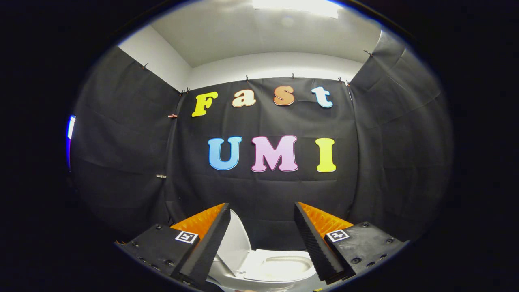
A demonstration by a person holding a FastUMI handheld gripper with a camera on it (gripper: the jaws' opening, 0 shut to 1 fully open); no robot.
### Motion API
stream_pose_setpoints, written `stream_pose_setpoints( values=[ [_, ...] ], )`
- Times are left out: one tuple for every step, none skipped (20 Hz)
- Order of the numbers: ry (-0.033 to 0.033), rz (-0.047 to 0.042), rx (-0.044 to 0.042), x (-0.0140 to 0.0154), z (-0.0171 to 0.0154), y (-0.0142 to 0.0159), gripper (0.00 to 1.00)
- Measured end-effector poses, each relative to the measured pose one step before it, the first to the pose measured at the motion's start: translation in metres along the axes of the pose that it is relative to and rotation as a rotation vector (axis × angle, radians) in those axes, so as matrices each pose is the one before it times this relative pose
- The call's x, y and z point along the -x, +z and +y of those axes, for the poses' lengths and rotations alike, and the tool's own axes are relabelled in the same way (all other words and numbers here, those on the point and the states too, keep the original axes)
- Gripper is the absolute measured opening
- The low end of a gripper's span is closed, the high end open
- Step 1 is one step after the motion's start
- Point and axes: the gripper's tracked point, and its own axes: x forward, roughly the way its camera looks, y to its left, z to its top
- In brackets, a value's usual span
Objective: Open the toilet lid.
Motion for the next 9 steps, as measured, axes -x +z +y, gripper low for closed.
stream_pose_setpoints(
  values=[
    [0.00052,0.00106,-0.00009,-0.00048,0.0003,-0.00066,0.99],
    [0.00041,0.00081,0.00065,-0.0005,0.00021,-0.00021,0.99],
    [0.00043,0.00031,0.001,-0.00001,0.00043,0.00037,0.99],
    [0.00068,0.00021,0.00084,0.00018,0.0007,0.00015,0.99],
    [0.00149,0.00019,0.00056,0.00014,0.00019,-0.00031,0.99],
    [0.00096,-0.00021,0.00105,-0.00005,0.00072,-0.00009,0.99],
    [0.0003,0.00076,0.00098,-0.00033,-0.00002,-0.00048,0.99],
    [0.0008,0.00068,0.0005,-0.00029,0.00069,-0.00027,0.99],
    [0.00064,0.00035,0.00009,0.00032,0.00069,-0.0004,0.99]
  ],
)
